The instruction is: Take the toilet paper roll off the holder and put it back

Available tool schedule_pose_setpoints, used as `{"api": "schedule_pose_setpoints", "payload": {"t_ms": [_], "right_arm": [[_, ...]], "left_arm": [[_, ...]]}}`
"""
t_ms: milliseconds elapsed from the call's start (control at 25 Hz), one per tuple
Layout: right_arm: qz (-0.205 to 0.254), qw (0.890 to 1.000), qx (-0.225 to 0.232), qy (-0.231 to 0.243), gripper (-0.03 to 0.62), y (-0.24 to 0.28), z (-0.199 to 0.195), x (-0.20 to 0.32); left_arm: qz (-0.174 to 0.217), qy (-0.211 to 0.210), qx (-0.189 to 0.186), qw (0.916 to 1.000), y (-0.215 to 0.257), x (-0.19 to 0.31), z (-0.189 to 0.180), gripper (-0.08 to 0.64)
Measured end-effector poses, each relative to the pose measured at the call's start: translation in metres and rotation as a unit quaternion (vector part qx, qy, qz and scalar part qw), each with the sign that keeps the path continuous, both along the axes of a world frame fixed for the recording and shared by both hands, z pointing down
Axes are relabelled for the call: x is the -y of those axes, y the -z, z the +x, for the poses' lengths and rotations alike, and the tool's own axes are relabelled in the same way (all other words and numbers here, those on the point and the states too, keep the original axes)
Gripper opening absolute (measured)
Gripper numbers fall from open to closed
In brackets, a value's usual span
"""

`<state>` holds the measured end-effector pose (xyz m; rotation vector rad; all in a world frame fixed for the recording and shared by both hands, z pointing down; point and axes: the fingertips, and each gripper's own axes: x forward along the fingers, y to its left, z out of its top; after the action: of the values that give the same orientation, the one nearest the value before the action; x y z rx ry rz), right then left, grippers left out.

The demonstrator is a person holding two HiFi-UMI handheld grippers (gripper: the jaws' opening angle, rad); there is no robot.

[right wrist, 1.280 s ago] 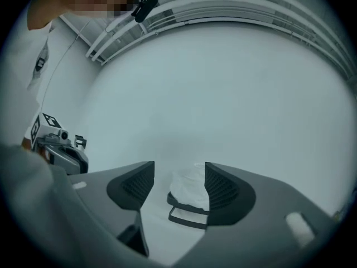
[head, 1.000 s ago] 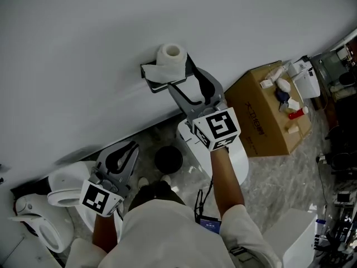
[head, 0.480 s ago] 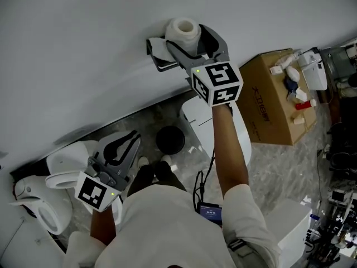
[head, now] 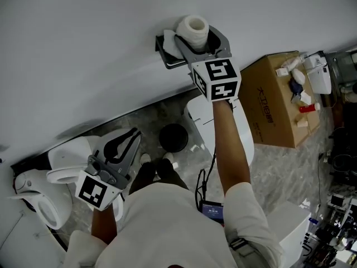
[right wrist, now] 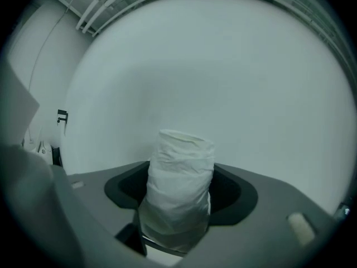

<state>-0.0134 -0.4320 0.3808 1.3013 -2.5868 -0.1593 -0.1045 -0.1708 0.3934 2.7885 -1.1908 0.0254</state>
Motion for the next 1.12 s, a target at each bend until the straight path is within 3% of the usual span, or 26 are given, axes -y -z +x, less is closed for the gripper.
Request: {"api": "schedule_pose_setpoints", "payload": {"t_ms": [320, 600, 840, 1120], "right_arm": [[-0.006, 1.0, 0.002, -0.003, 0.31, 0.0, 0.003, -0.002], [0.02, 0.999, 0.025, 0.007, 0.31, 0.031, 0.009, -0.025], [0.053, 0.997, 0.048, 0.022, 0.31, 0.073, 0.024, -0.078], [0.07, 0.996, 0.041, 0.039, 0.31, 0.102, 0.055, -0.162]], "left_arm": [[0.006, 0.003, -0.002, 1.0, 0.005, 0.0, 0.002, 0.034], [0.016, 0.006, -0.004, 0.9998, 0.011, -0.003, 0.004, 0.031], [0.03, -0.003, -0.009, 0.9995, 0.021, -0.007, 0.01, 0.029], [0.04, -0.025, -0.014, 0.9988, 0.028, -0.011, 0.028, 0.029]]}}
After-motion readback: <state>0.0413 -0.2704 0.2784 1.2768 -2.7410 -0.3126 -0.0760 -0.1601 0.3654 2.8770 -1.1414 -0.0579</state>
